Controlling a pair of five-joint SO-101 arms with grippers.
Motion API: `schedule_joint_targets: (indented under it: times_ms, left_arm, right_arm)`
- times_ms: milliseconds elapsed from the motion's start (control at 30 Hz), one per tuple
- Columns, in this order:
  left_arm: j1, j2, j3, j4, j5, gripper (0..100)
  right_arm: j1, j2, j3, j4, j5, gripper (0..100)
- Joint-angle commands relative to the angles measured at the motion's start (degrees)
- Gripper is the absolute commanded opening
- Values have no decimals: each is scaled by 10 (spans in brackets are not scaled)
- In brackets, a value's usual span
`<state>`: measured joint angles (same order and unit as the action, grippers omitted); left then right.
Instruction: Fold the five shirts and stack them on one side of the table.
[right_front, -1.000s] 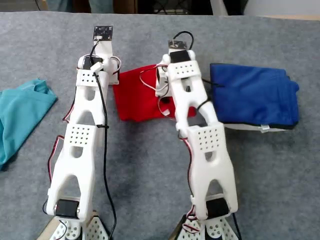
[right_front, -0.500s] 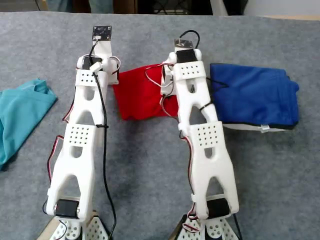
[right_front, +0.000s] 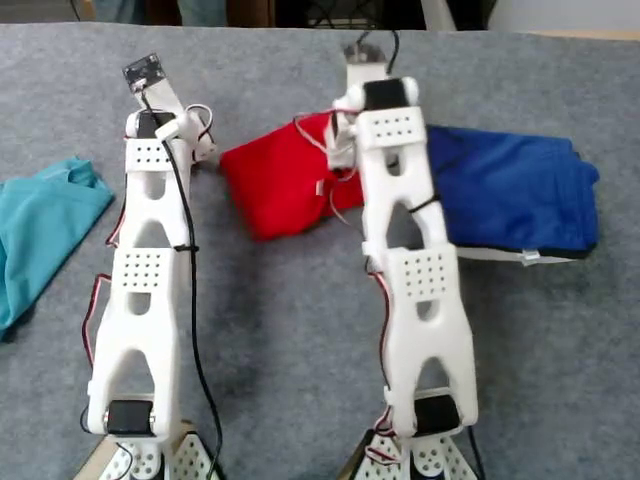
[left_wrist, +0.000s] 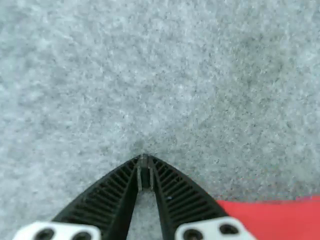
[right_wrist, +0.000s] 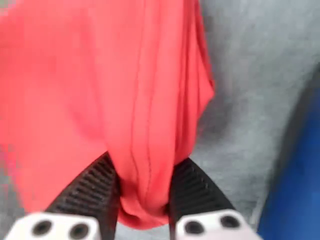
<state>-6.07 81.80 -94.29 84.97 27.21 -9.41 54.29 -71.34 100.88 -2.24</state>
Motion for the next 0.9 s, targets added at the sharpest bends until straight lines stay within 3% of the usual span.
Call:
schedule_joint_targets:
  times_ms: [0,167,567,867]
  left_arm:
    - [-30,-8,-11,8,5,33]
    - [-30,-8,-10,8,5,33]
    - [-29,-8,-10,8,4,33]
    - [-23,-8,-11,8,-25,30]
  right_arm:
    - [18,-105,-10,0,59,14]
    - [54,-151,-6,1,135,14]
    - [289,-157,-5,4,280,14]
    - [396,-158,39,4,343,15]
